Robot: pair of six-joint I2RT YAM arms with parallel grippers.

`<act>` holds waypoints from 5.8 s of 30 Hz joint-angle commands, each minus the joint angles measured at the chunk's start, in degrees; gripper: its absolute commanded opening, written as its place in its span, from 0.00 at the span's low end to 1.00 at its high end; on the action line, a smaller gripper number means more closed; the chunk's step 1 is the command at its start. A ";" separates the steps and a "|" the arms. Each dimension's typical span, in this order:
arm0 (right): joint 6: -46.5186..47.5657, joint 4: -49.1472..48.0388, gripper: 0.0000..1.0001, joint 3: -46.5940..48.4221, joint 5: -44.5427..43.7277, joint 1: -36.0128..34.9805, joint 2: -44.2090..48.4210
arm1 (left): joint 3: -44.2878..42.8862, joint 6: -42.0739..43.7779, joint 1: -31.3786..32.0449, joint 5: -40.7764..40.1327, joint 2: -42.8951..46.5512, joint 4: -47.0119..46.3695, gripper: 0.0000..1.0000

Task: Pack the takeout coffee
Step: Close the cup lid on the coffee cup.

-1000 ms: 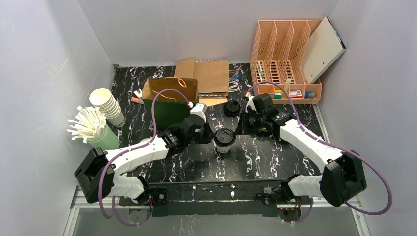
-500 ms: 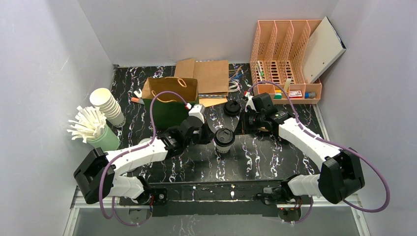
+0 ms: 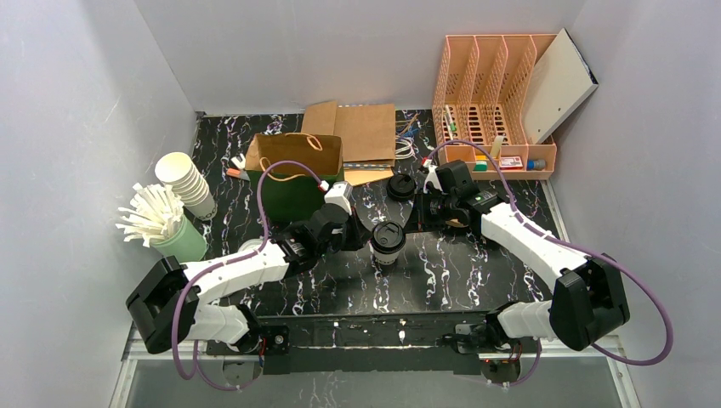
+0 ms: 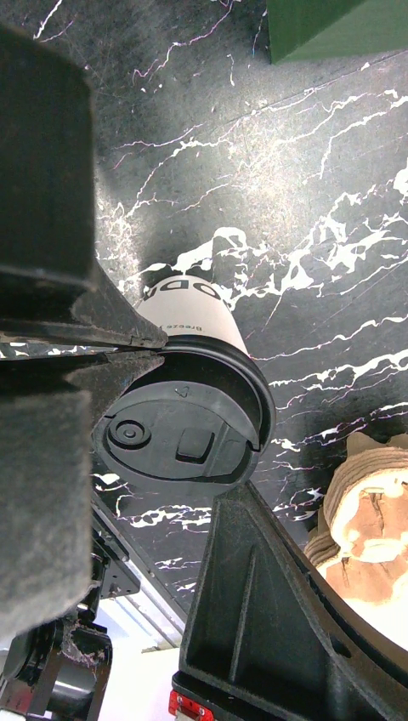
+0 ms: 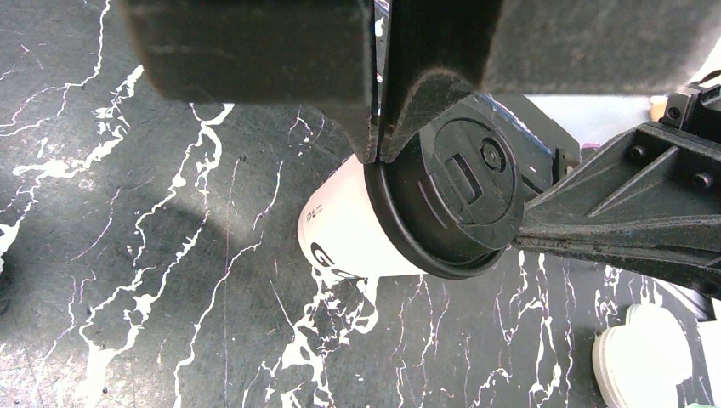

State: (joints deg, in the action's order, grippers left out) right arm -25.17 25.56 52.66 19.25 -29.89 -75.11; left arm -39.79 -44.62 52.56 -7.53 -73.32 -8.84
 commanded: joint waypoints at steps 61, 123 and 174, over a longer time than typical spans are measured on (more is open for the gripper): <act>46.58 6.83 0.98 11.78 -0.97 -14.63 3.51 | 3.47 -3.48 -5.16 10.03 13.06 7.39 0.39; 44.86 13.81 0.95 15.91 -16.18 -20.96 -11.32 | 6.60 -3.97 -5.56 14.67 1.78 -1.65 0.35; 35.35 13.21 0.98 21.96 -18.95 -21.94 -8.72 | -2.92 3.48 -5.60 8.32 13.29 19.29 0.30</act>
State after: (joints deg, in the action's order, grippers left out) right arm 12.38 37.69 71.81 0.36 -51.55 -85.73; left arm -39.77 -42.85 47.33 2.26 -62.24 6.44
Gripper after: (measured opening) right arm 0.983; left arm 0.296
